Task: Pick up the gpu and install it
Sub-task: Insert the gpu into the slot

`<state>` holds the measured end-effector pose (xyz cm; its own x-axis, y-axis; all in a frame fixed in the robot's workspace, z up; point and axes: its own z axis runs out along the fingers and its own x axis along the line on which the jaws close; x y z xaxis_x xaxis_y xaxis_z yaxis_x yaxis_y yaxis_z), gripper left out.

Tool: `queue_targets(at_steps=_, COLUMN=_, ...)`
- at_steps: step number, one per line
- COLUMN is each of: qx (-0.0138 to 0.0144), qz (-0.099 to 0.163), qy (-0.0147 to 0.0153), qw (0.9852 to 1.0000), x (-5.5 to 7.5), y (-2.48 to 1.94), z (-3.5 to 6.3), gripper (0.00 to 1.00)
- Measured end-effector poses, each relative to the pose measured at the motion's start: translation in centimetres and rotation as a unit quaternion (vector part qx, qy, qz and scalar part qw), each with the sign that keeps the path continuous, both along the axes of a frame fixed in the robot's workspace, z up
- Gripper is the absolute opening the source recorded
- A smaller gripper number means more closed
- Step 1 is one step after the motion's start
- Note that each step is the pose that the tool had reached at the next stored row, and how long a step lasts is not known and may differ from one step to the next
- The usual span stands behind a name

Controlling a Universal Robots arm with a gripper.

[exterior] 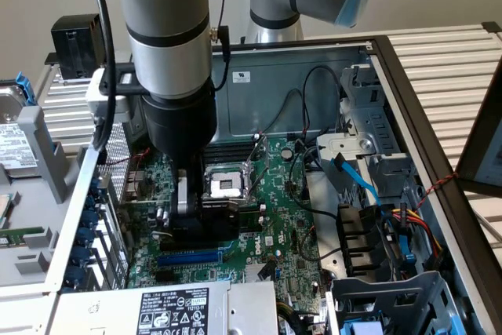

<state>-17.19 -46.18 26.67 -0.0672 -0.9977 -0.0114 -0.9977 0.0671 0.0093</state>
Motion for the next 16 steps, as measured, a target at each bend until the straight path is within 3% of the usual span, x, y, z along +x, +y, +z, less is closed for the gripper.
queue_targets(at_steps=5, qx=0.0003, qz=-0.003, qy=0.0000, qw=1.0000, x=-0.23, y=-0.17, z=-0.45, gripper=0.27)
queue_targets(at_steps=16, qx=0.0069, qz=-0.003, qy=-0.0006, qw=1.0000, x=-0.48, y=-0.38, z=-0.84, gripper=0.27)
